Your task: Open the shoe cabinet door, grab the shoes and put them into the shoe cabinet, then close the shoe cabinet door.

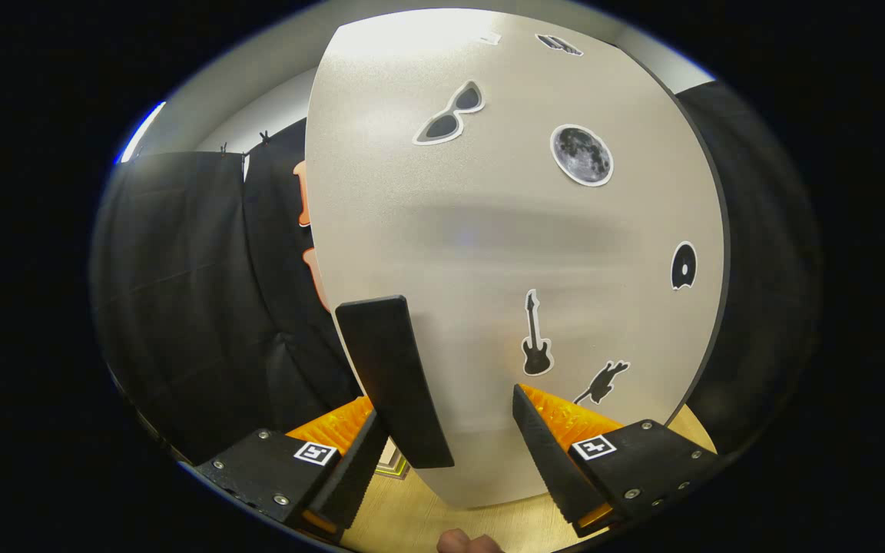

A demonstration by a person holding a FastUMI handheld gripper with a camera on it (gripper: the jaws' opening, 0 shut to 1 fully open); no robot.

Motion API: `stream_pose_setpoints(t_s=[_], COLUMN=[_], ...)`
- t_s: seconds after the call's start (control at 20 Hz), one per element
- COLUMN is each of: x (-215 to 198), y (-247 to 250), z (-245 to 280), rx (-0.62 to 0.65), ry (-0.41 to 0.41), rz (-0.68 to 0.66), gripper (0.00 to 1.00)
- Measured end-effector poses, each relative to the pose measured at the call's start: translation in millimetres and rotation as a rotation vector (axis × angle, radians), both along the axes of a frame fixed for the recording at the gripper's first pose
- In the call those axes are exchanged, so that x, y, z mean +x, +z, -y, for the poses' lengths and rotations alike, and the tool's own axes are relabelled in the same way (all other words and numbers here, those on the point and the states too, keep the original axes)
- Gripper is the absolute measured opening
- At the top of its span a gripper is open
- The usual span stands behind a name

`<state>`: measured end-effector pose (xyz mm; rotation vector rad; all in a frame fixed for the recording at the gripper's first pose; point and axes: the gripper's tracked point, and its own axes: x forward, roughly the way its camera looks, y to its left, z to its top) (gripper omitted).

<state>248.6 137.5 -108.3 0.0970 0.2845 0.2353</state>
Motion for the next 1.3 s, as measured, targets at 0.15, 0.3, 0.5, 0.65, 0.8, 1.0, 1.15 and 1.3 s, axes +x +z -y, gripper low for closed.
stream_pose_setpoints(t_s=[0.15, 0.3, 0.5, 0.65, 0.8, 1.0, 1.15, 1.3], x=[8.7, 12.7, 15.7, 15.2, 13.6, -4.2, -31.7, -68.7], y=[1.9, 1.0, 0.9, -0.1, -2.3, 4.8, 11.4, 28.5], z=[-2.9, -4.1, -3.9, -2.3, -2.8, 0.2, 16.4, 48.9], rx=[-0.014, -0.021, -0.039, -0.049, -0.049, 0.007, 0.023, 0.040], ry=[-0.021, -0.043, -0.073, -0.089, -0.082, -0.056, -0.035, -0.018], rz=[-0.002, -0.015, -0.019, -0.031, -0.041, -0.022, -0.006, 0.034], gripper=[0.96, 0.95, 0.95, 0.95, 0.95, 0.95, 0.95, 0.95])
